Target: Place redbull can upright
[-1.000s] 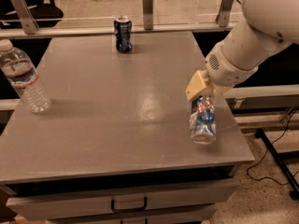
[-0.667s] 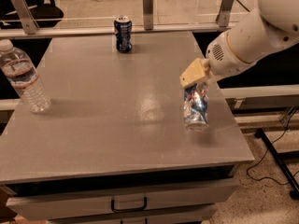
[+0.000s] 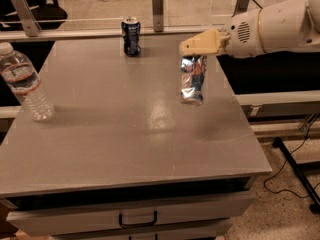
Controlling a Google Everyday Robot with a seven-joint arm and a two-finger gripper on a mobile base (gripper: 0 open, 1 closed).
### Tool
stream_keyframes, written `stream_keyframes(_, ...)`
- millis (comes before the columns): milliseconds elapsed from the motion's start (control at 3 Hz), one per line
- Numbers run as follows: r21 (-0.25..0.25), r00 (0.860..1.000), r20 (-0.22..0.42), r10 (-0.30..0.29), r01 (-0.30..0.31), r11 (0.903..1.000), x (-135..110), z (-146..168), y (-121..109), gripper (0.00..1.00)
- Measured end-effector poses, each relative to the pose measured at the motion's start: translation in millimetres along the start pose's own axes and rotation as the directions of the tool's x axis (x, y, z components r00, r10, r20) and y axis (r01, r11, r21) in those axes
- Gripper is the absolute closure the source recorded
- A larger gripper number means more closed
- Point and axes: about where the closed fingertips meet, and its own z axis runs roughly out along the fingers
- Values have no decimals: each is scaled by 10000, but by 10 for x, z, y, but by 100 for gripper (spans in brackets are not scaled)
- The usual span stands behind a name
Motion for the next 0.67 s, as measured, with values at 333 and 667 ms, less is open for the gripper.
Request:
stream_keyframes(333,-643,9936,260,-1098,1113,9917,-95,112,270,100)
stream_keyframes(667,-622,9917,372,-1232,1254,9902,-135,79,284,100)
